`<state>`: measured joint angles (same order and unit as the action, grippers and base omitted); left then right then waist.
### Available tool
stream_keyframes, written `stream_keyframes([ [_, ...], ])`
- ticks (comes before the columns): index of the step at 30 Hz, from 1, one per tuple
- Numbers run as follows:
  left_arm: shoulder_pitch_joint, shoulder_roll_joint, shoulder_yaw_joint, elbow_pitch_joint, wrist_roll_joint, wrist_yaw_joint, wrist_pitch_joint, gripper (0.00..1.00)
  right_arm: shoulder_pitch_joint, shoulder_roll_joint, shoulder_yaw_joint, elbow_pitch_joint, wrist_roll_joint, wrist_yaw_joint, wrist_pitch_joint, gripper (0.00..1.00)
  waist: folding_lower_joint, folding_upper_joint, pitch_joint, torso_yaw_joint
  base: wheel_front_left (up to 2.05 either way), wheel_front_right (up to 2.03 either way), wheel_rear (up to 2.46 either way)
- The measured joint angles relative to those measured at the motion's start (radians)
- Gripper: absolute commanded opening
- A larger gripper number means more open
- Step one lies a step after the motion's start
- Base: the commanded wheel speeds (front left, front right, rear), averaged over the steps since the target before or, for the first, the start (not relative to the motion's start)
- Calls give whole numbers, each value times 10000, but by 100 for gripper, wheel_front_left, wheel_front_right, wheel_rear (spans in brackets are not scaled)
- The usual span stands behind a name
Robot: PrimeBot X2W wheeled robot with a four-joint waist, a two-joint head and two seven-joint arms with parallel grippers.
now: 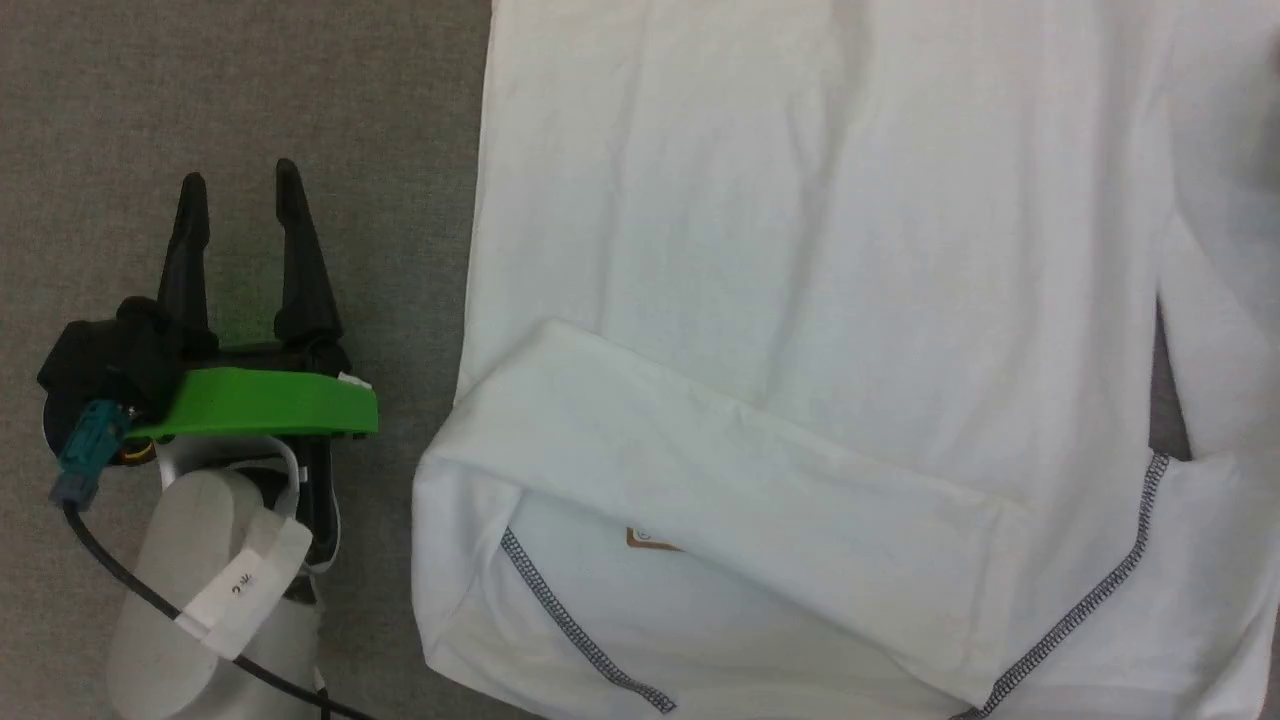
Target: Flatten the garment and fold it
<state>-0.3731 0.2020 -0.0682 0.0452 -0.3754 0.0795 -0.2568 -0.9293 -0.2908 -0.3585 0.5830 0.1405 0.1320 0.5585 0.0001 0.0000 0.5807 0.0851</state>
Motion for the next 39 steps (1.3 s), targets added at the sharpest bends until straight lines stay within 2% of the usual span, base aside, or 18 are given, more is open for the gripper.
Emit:
stream_keyframes([
  [4,109,-424,454,-13,384,-399,0,100,-523,-138,-288,77,-240,0,522,100,0,0,388,250,0,0,0],
  [6,146,-575,660,-2,481,-548,0,100,-662,-194,-303,40,-265,-2,888,41,-1,0,489,360,0,0,0],
  [7,163,-648,779,10,520,-633,0,100,-706,-261,-274,-17,-265,-2,1081,24,-1,0,531,407,0,0,0],
  [8,191,-704,884,21,558,-715,0,100,-707,-330,-196,-102,-265,-2,1183,0,-1,0,554,437,0,0,0],
  [12,275,-888,1275,132,813,-957,0,100,-403,-368,-33,-416,-221,0,953,0,0,0,452,435,0,0,0],
  [17,520,-1091,1528,355,1035,-1218,-2,100,915,-326,-253,-1306,215,2,100,0,0,0,-10,344,0,0,0],
  [24,1351,-1174,1814,734,1206,-1415,-2,100,3709,-384,-1126,-4182,610,2,-174,0,0,0,-1126,62,0,0,0],
  [30,2054,-1227,1977,849,1409,-1501,0,100,5722,251,-2219,-6824,652,0,186,0,-1,0,-2156,-252,0,0,0],
  [35,2325,-1260,1983,938,1467,-1582,0,100,6776,384,-3020,-7981,493,0,360,0,-1,0,-2906,-517,0,0,0],
  [39,2406,-1289,1950,1035,1467,-1592,0,100,7272,545,-3273,-8941,270,0,719,0,-1,0,-3403,-675,0,0,0],
])
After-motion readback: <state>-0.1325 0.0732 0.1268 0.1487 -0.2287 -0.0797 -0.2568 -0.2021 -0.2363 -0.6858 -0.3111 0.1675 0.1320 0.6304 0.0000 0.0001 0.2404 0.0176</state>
